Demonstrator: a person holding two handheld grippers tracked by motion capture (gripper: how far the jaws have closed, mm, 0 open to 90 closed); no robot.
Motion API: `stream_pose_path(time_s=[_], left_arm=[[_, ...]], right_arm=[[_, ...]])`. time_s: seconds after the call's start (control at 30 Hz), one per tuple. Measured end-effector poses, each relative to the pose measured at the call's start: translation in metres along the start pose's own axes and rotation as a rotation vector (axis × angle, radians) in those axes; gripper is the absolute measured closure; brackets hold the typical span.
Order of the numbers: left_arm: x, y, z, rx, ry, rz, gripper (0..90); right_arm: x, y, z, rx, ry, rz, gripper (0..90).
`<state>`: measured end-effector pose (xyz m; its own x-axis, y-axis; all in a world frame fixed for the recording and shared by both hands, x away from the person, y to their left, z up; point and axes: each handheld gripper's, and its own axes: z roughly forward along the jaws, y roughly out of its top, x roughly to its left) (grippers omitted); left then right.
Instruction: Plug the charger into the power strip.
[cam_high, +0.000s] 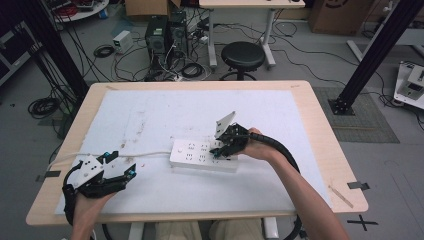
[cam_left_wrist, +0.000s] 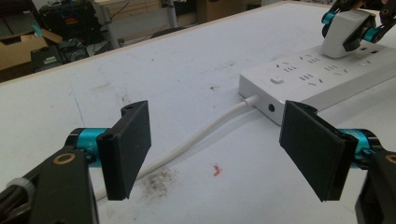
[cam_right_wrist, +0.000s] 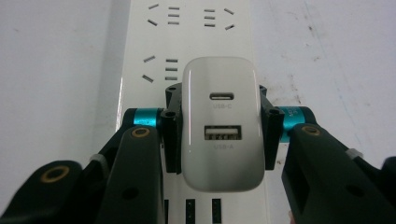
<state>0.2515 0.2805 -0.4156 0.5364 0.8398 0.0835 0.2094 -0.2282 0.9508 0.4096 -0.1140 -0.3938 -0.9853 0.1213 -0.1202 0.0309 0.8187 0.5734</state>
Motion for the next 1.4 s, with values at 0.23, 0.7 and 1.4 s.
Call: stream_pose_path(time_s=[0.23,0.7,1.4], left_arm=[[0.001,0.0,0.001,0.011,0.002,-0.007,25.0],[0.005,-0.004,-0.005,0.023,0.021,-0.016,25.0],[0.006,0.002,-0.009,0.007,0.02,-0.005,25.0]], right_arm=[[-0.008,-0.003,0.002,-0.025,0.044,0.038,63.9],[-0.011,-0.009,0.006,-0.075,0.069,0.045,63.8],[-0.012,-0.009,0.006,-0.074,0.078,0.059,62.7]])
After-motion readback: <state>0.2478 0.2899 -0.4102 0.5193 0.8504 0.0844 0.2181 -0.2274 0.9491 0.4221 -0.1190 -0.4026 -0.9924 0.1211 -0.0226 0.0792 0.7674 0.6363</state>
